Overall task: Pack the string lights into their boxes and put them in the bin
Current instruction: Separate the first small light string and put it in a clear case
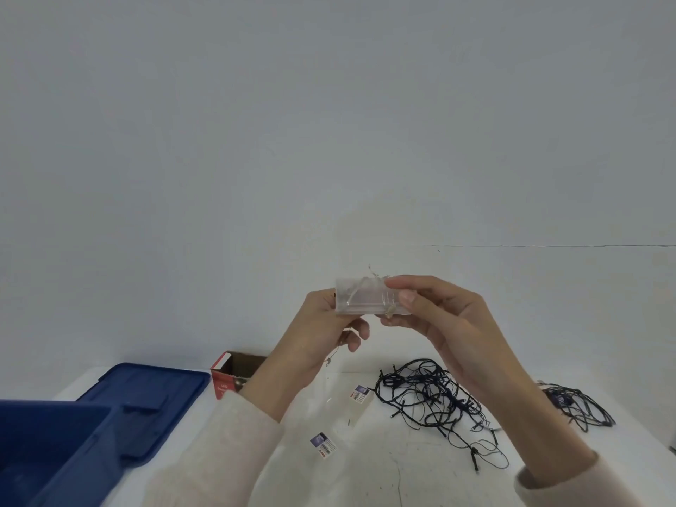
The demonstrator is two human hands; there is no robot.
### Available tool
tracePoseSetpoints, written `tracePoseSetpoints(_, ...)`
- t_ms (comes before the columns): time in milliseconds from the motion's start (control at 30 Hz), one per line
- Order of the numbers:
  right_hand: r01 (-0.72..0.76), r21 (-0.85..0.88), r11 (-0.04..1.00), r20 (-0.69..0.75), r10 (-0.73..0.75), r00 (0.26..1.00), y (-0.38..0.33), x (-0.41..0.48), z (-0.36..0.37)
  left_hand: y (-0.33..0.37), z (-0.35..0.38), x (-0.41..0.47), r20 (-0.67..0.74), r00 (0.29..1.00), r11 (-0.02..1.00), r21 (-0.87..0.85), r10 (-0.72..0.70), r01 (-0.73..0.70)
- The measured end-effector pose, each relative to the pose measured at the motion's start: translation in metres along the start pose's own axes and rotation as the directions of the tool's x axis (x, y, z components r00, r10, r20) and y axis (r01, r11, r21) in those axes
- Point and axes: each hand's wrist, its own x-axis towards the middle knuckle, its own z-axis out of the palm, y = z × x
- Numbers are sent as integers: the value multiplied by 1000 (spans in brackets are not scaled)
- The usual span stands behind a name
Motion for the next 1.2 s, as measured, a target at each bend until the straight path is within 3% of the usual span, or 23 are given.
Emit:
tracePoseSetpoints(133, 39, -65, 997, -54, -42, 998, 1, 2, -2, -5, 5, -4, -11, 1000, 1000, 3, 13, -13)
tracePoseSetpoints(333, 49, -177, 983, -189, -83, 979, 4, 6, 0, -14, 16, -15, 61, 995, 996, 44, -79, 76)
tracePoseSetpoints(567, 33, -352, 935, -218, -116, 969, 13, 5, -1, -4, 15, -23, 29, 998, 880, 474, -52, 32)
tracePoseSetpoints(767, 54, -515, 855, -177, -168, 970, 21, 4, -2, 12, 4, -24, 52, 998, 630, 776, -26, -24)
tracePoseSetpoints(900, 70, -659, 749, -65, -149, 987, 23, 3, -5, 22, -6, -18, 171, 985, 313, 935, 11, -166)
tracePoseSetpoints(1033, -32, -676, 736, 5, 48, 999, 21, 0, -10, 22, -12, -6, 329, 929, 45, 939, 169, -340)
tracePoseSetpoints(1133, -139, -564, 814, 84, 223, 971, 19, -4, -14, 14, -22, 4, 368, 910, 86, 917, 194, -389)
tracePoseSetpoints(1200, -214, -447, 869, 122, 296, 947, 21, -6, -16, 4, -29, 9, 373, 903, 244, 874, 215, -419)
